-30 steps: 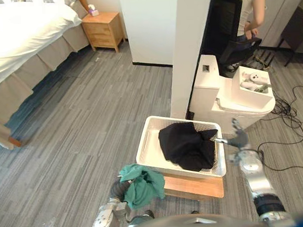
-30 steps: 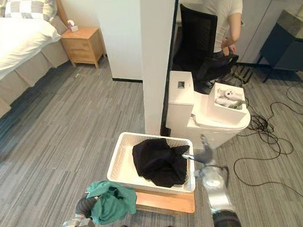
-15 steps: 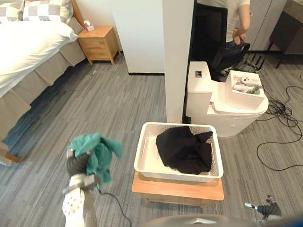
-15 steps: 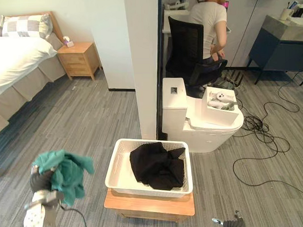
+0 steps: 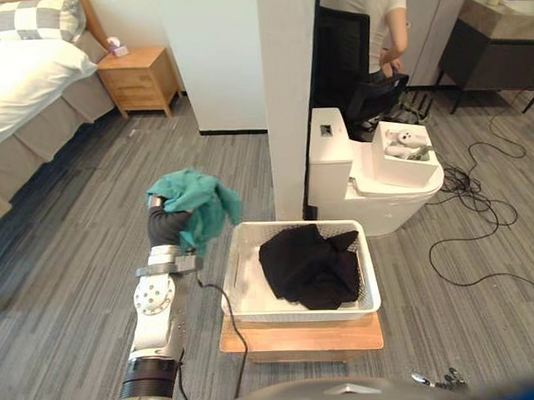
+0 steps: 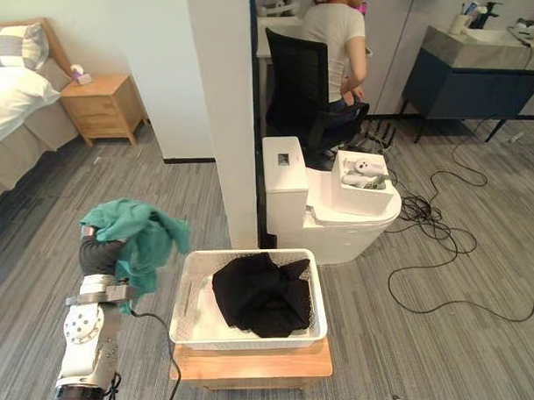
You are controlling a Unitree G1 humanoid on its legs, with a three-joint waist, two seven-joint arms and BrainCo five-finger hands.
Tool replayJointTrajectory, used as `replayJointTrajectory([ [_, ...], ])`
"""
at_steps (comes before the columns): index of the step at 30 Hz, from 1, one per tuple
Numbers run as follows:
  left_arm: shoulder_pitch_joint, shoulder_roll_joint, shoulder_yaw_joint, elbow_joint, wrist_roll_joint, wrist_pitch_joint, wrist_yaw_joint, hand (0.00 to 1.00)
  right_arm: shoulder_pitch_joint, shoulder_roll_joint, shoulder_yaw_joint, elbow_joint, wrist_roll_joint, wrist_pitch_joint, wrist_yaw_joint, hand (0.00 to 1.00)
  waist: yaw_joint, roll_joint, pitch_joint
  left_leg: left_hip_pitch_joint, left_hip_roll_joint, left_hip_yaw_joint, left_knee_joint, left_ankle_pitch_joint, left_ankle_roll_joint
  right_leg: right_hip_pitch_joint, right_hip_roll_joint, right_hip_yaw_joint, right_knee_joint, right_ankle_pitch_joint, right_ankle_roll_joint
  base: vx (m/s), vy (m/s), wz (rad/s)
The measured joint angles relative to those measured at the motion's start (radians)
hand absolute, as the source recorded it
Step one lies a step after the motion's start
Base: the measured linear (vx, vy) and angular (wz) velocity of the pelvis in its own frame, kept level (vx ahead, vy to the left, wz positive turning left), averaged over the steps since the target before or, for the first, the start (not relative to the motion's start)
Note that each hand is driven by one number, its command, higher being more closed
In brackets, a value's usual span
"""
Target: Tidy the bed and pick cloth on bed and put in laundry
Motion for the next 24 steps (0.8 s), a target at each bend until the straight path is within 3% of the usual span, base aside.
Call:
replayJointTrajectory([
  [2, -0.093, 0.034, 0.05, -0.018, -0.044, 0.029, -0.054, 1.0, 0.025, 0.002, 0.001, 0.0, 0.0, -0.011, 0.003, 0.0, 0.002, 0.01, -0.006, 0.005, 0.013, 0.035, 0.0, -0.016, -0.009, -0.004, 0.014, 0.031, 0.001, 0.002, -0.003, -0.06, -0.033, -0.31],
  [5, -0.22, 0.087, 0.072, -0.109, -0.082, 0.099, -0.065, 1.0, 0.058, 0.002, 0.001, -0.001, -0.004, -0.02, 0.01, 0.0, -0.001, 0.016, -0.023, 0.01, 0.025, 0.084, 0.0, -0.024, -0.015, -0.029, 0.027, 0.078, 0.013, 0.006, -0.009, -0.04, -0.043, -0.44],
  [7, -0.298, 0.093, 0.054, -0.133, -0.091, 0.144, -0.065, 1.0, 0.075, 0.002, 0.0, -0.001, -0.005, -0.02, 0.013, 0.0, -0.004, 0.021, -0.028, 0.016, 0.028, 0.103, 0.0, -0.023, -0.016, -0.036, 0.03, 0.091, 0.019, 0.008, -0.012, -0.01, -0.033, -0.34],
  [10, -0.356, 0.089, 0.011, -0.133, -0.099, 0.204, -0.063, 1.0, 0.087, 0.001, -0.001, -0.001, -0.042, -0.017, 0.017, 0.0, -0.036, 0.027, -0.039, 0.032, 0.028, 0.13, 0.0, -0.024, -0.018, -0.035, 0.035, 0.122, 0.021, 0.01, -0.016, -0.01, -0.024, -0.3],
  [13, -0.375, 0.077, -0.024, -0.132, -0.1, 0.256, -0.046, 1.0, 0.094, 0.002, -0.001, -0.001, -0.044, -0.01, 0.021, 0.0, -0.041, 0.027, -0.039, 0.041, 0.029, 0.147, 0.0, -0.026, -0.021, -0.036, 0.039, 0.141, 0.022, 0.014, -0.019, -0.04, -0.024, -0.22],
  [19, -0.38, 0.076, -0.032, -0.132, -0.121, 0.328, 0.004, 1.0, 0.093, 0.002, -0.001, -0.001, -0.044, -0.009, 0.028, 0.0, -0.054, 0.026, -0.042, 0.049, 0.03, 0.158, 0.0, -0.027, -0.021, -0.037, 0.042, 0.156, 0.026, 0.017, -0.019, -0.05, -0.026, -0.06],
  [24, -0.38, 0.076, -0.032, -0.122, -0.128, 0.374, 0.0, 1.0, 0.094, 0.002, -0.001, -0.001, -0.044, -0.009, 0.04, 0.0, -0.056, 0.026, -0.043, 0.046, 0.028, 0.163, 0.0, -0.028, -0.02, -0.048, 0.044, 0.174, 0.026, 0.023, -0.017, -0.04, -0.021, -0.09],
])
